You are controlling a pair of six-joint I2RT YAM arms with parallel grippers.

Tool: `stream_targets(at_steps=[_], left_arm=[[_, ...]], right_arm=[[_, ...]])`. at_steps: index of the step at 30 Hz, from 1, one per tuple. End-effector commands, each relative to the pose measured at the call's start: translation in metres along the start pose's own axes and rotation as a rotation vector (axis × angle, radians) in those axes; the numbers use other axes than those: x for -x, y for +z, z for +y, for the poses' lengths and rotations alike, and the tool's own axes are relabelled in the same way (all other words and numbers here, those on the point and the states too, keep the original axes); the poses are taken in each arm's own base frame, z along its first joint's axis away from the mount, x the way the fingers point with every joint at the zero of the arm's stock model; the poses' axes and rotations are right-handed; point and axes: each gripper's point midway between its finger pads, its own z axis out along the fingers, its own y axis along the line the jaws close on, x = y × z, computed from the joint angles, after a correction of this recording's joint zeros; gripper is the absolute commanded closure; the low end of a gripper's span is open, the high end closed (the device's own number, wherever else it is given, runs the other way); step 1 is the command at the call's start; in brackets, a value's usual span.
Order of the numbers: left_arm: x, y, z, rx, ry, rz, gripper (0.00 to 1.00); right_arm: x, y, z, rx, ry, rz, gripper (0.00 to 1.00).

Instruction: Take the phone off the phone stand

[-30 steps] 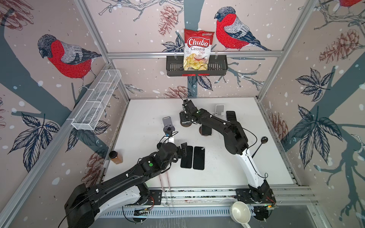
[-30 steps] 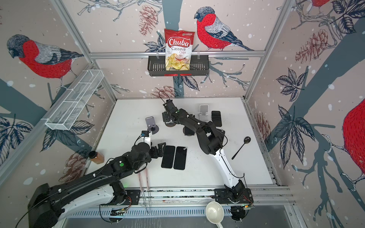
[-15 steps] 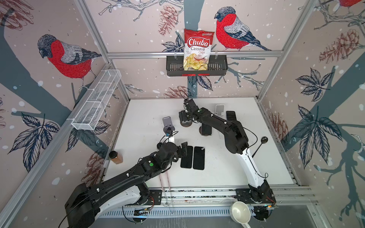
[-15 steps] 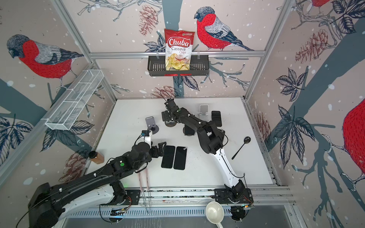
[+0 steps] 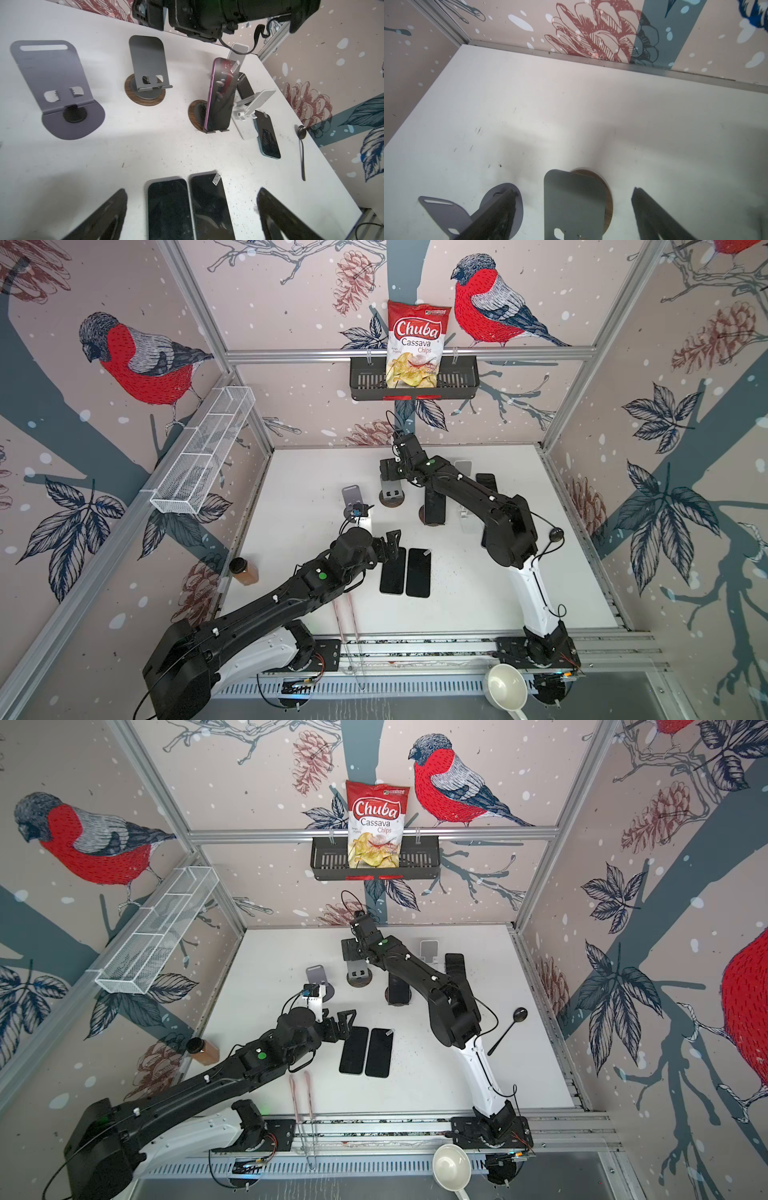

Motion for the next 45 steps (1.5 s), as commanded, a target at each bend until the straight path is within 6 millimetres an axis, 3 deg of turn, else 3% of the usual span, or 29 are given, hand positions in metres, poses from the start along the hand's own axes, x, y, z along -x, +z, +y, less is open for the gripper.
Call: stream_targets(at_steps=[1,8,14,26,34,45], left_arm=[[0.022,0.003,-0.022,-0.094,0.007,-0.058,0.04],[0.046,0.012,-0.042,-0.157,0.023,-0.079,0.04],[0.053,0.019,-0.049,-0.210,0.010,-0.087,0.04],[0.064,0.037,-0.062,-0.282,-0.011,-0.079,0.04],[0.051,0.048,-0.031,-0.311,-0.145,-0.038,0.04],[0.055,0.056,-0.028,-0.265,-0.091,-0.018,0.04]], right_arm=[[0.009,-0.019,-0.009,-0.042,-0.016,-0.012,0.11],[0.013,-0.054,-0.023,-0.071,0.008,-0.038,0.11],[0.010,-0.084,-0.035,-0.116,0.016,-0.061,0.11],[-0.019,-0.134,-0.056,-0.153,0.076,-0.078,0.08],[-0.042,-0.152,-0.070,-0.188,0.109,-0.071,0.01],[-0.069,-0.158,-0.078,-0.196,0.135,-0.040,0.01]])
